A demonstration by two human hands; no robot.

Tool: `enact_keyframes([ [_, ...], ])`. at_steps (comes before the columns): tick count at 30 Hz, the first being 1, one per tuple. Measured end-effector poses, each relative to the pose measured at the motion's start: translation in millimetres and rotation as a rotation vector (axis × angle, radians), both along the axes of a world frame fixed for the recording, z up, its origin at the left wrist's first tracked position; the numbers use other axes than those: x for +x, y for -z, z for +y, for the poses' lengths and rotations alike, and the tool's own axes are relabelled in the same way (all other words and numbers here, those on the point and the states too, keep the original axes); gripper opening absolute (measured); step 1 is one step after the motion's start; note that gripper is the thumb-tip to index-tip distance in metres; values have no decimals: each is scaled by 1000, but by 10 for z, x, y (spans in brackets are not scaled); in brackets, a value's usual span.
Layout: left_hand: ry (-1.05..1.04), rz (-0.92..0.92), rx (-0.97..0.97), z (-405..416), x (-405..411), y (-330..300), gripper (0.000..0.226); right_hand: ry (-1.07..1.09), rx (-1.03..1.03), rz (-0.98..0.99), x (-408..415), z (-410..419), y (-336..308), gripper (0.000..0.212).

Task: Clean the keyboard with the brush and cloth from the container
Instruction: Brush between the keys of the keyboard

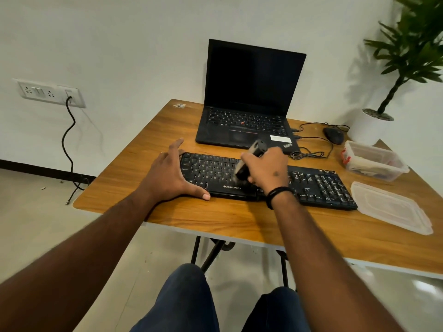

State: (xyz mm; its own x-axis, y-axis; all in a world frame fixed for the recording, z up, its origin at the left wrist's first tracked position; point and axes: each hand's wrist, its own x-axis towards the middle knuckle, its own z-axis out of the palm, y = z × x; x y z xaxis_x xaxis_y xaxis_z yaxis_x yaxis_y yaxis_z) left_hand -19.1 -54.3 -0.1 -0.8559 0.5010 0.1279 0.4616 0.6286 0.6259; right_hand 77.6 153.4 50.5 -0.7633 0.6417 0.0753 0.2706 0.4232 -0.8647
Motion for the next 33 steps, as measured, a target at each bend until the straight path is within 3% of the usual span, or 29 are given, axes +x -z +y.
enact_keyframes([
  [5, -3, 7, -7, -7, -7, 0, 162, -252, 153, 21, -209, -509, 9, 26],
  [10, 8, 15, 9, -16, -37, 19, 162, -315, 358, 44, -97, -121, -126, 28],
  [13, 14, 24, 4, -3, -40, 16, 161, -330, 327, 40, -16, 171, -190, 18],
  [17, 15, 31, 10, -3, -17, -3, 159, -402, 260, 19, 30, 403, -337, 20],
  [20, 15, 30, 10, -8, -10, -6, 159, -610, 168, -152, -1, 358, -377, 22],
  [24, 15, 32, 10, 2, -1, -15, 159, -716, 234, -315, -121, 240, -425, 25],
  [33, 13, 17, 3, -7, -11, -2, 161, -825, 283, -302, -336, -191, -431, 24],
])
